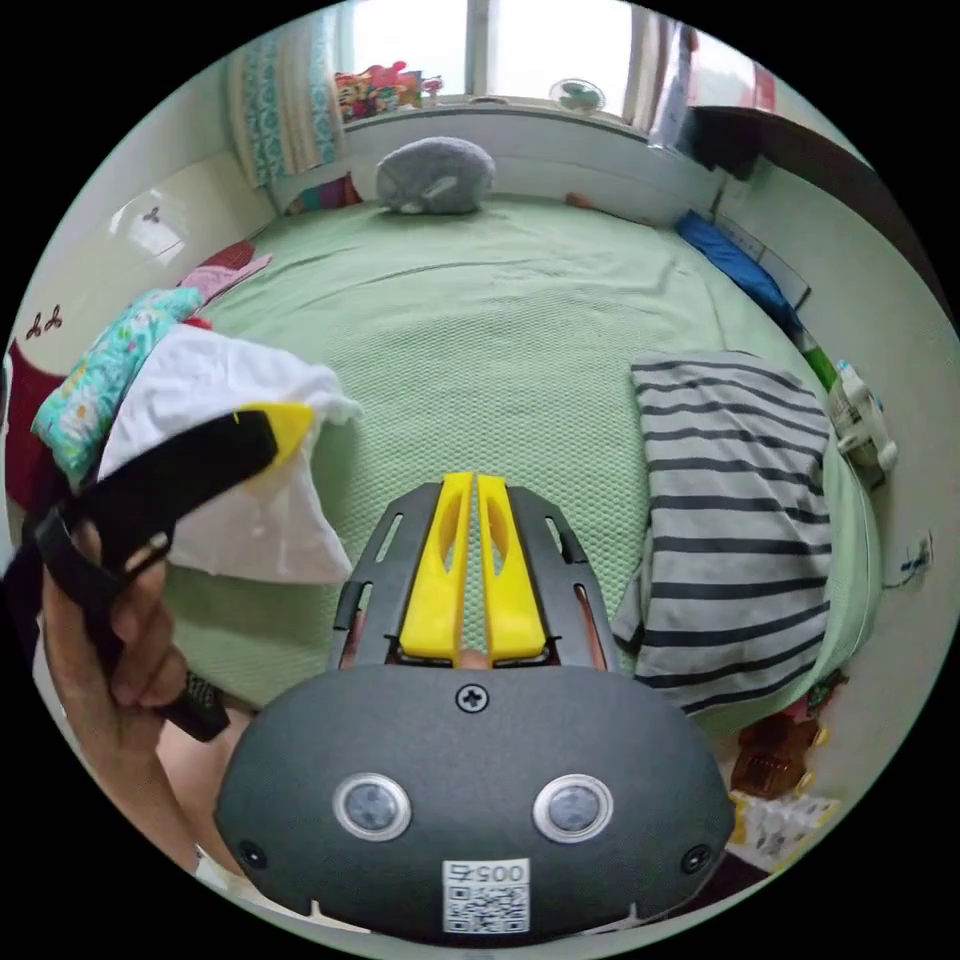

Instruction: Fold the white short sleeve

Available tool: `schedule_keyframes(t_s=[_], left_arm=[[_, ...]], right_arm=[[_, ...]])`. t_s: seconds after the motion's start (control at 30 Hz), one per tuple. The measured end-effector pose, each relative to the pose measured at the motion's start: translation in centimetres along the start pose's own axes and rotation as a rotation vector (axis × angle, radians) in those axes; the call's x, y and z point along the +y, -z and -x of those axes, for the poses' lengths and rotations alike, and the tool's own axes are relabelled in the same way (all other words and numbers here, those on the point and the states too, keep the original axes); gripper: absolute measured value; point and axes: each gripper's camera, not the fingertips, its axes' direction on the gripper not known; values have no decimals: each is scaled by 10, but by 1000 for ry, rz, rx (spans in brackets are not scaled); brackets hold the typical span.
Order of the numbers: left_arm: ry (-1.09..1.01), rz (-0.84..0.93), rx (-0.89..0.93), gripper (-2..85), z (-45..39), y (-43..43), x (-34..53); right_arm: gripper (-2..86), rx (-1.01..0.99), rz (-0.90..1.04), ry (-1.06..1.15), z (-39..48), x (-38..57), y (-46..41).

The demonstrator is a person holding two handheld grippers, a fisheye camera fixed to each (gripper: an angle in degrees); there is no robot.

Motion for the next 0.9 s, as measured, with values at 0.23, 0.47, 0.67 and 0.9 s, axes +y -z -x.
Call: schedule_keyframes(t_s=[0.23, 0.47, 0.67, 0.9], left_arm=[[-89, 83, 15, 10, -38, -63, -19], [-113, 113, 171, 19, -47, -99, -28], [-228, 165, 198, 60, -46, -86, -28], [-204, -64, -156, 65, 27, -31, -25]], right_arm=[[-13, 84, -9, -102, -50, -3, -5], [-14, 217, -22, -106, -73, -6, -18], [-15, 135, 1, -133, -91, -13, -37], [19, -44, 42, -94, -99, -23, -72]])
